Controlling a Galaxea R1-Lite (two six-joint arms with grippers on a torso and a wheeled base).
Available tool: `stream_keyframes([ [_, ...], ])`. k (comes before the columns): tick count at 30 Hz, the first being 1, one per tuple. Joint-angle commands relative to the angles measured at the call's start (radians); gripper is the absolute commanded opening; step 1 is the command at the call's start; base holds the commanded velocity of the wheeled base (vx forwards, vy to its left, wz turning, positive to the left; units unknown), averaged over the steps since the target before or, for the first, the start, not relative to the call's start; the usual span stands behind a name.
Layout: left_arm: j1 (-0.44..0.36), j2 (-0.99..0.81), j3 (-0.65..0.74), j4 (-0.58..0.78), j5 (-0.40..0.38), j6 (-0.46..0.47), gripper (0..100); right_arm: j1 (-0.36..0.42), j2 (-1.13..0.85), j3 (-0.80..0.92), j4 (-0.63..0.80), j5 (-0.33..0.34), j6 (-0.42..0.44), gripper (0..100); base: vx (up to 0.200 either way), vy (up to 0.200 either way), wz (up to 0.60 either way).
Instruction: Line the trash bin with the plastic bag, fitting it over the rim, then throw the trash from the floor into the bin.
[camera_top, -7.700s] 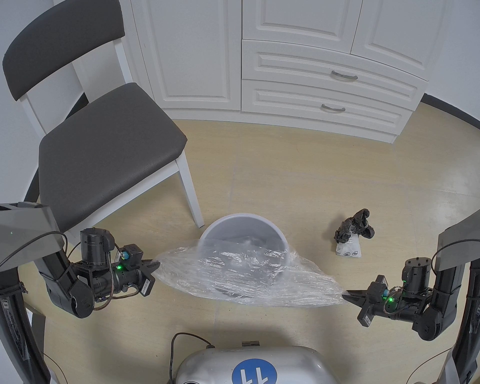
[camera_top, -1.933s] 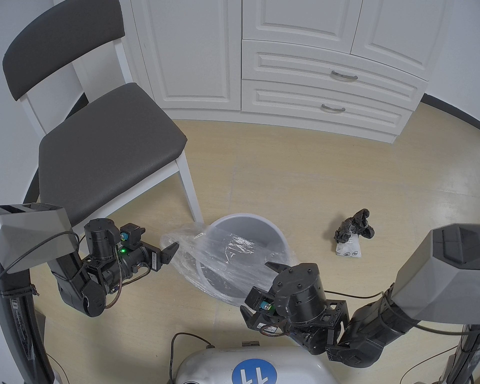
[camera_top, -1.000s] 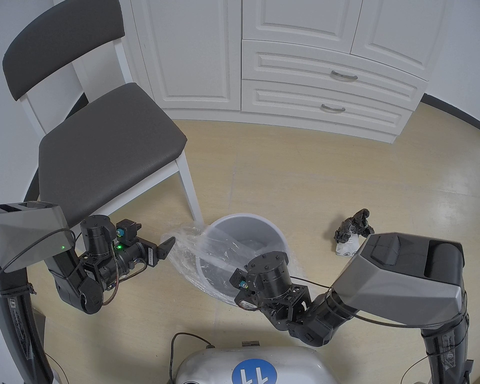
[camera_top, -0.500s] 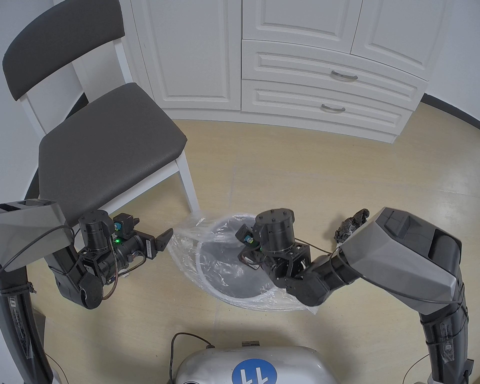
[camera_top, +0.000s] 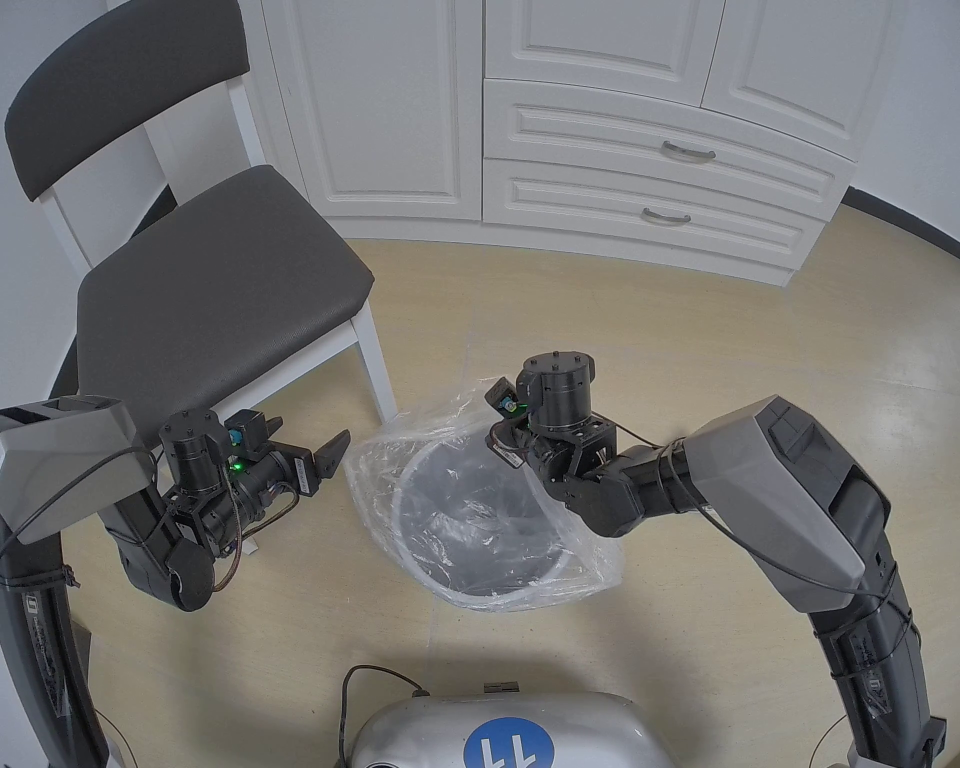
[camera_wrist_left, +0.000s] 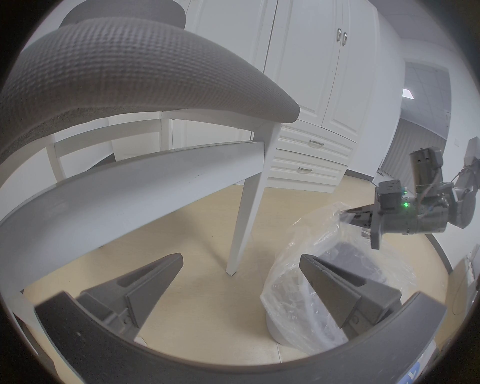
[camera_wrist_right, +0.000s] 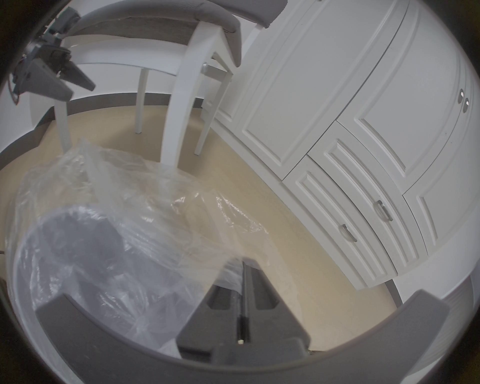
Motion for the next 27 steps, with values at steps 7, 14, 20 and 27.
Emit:
stream_keyframes([
  [7,-0.001,0.006,-0.001,-0.008,-0.001,-0.004,100,-0.03,0.158,-0.242,0.147,0.024,0.001,0,0.0,0.0,0.0],
  [14,-0.007,0.007,0.0,-0.01,-0.005,-0.004,100,-0.02,0.13,-0.242,0.08,0.023,0.007,100,0.0,0.0,0.0],
  [20,-0.009,0.006,0.025,-0.016,-0.007,-0.004,100,0.016,0.028,-0.196,0.078,0.023,0.004,100,0.0,0.0,0.0],
  [27,-0.018,0.004,0.029,-0.016,-0.008,-0.004,100,0.04,-0.121,0.021,0.08,0.021,0.007,100,0.0,0.0,0.0],
])
